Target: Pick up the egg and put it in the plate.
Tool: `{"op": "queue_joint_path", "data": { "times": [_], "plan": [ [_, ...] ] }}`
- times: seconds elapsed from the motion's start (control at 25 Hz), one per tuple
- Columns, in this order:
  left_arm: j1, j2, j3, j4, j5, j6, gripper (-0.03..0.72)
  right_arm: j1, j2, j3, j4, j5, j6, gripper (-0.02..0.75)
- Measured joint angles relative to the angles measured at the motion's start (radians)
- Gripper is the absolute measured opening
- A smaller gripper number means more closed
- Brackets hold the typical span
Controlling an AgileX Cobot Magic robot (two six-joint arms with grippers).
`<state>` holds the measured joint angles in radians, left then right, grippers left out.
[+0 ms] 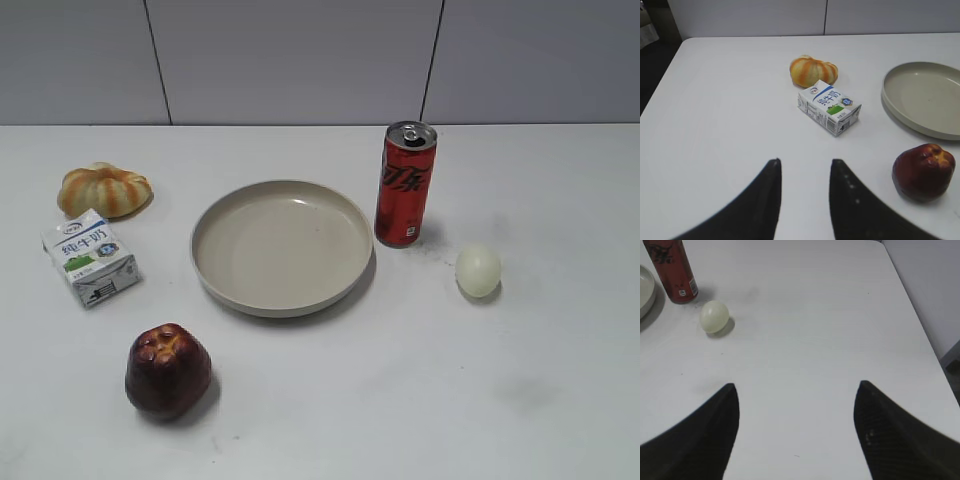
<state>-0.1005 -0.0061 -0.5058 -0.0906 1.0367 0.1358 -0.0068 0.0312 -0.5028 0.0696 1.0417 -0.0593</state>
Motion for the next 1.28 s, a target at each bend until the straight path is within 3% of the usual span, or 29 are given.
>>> {"op": "queue_joint_path", "data": {
  "times": [0.48,0.96,1.08,1.28],
  "plan": [
    [0.0,0.0,0.0,0.0,0.0,0.0,0.24,0.0,0.558,-0.131,0.055,-0.078,0.001,0.543],
    [0.0,0.0,0.0,0.0,0.0,0.0,0.24,0.004,1.178,-0.401,0.184,-0.09,-0.023,0.543],
    [0.0,0.0,0.0,0.0,0.0,0.0,0.24,0.049,1.309,-0.47,0.198,-0.092,-0.024,0.543],
    [0.0,0.0,0.0,0.0,0.0,0.0,0.24,0.223,1.5,-0.575,0.13,-0.138,0.117,0.543]
  ]
}}
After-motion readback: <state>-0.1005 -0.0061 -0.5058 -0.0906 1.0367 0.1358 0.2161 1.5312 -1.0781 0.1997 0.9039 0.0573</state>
